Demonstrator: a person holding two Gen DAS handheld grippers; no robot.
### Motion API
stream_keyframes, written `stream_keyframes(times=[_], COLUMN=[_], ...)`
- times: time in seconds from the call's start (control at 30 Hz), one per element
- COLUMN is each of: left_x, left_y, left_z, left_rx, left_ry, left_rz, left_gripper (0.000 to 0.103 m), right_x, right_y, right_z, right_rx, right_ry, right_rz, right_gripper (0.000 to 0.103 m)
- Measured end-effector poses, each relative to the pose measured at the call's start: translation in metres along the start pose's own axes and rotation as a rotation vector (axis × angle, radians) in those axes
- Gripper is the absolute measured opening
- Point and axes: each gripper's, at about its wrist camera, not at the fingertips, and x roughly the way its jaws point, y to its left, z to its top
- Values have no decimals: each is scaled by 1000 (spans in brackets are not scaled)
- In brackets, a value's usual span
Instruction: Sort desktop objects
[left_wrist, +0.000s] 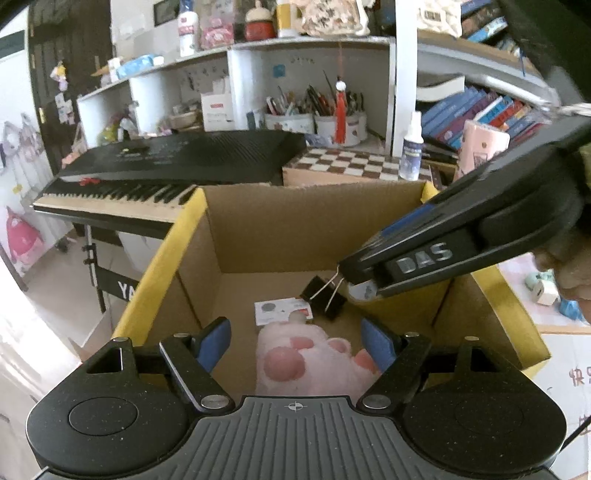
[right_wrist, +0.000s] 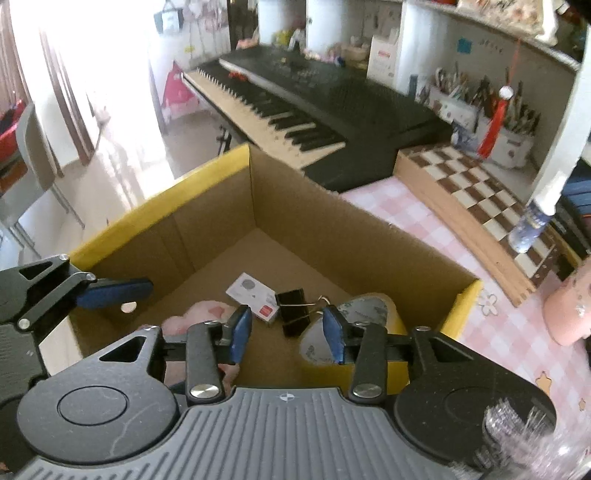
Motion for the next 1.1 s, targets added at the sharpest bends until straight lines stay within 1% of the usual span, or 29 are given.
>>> stream_keyframes(times=[0.23,0.43,0.53,0.63,0.8,0.93,1.0,1.1], left_x=[-23,-47,-58,-69,-83,-93,-98,-107], left_y=[5,10,12,17,26,31,32,33], left_z=[-4,-10,-14,-19,-31,-44,-51,-62], left_rx=[-27,-73,-80,-93,-119,-123,-119,-111], left_ry=[-47,-84,-109,-129,-139,-132,-128,-124], left_rz=[12,-5,2,17,45,54,51,46], left_gripper=[80,80,80,81,81,82,83,84], right_x=[-47,-88,-105,-118,-132,-139,-143,-146], right_y=[12,22,25,27,29,36,42,53], right_z=[-14,-38,-50,-64,-88,-108,-118,-133], right_rx=[11,23,51,108,235,330,349,347], right_ry=[-140,-251,-294,-334,-378,-388,-382,-365], right_rz=[-54,-104,-140,-182,-246,-290,-307,-326], right_gripper=[42,43,44,44,45,45,45,45])
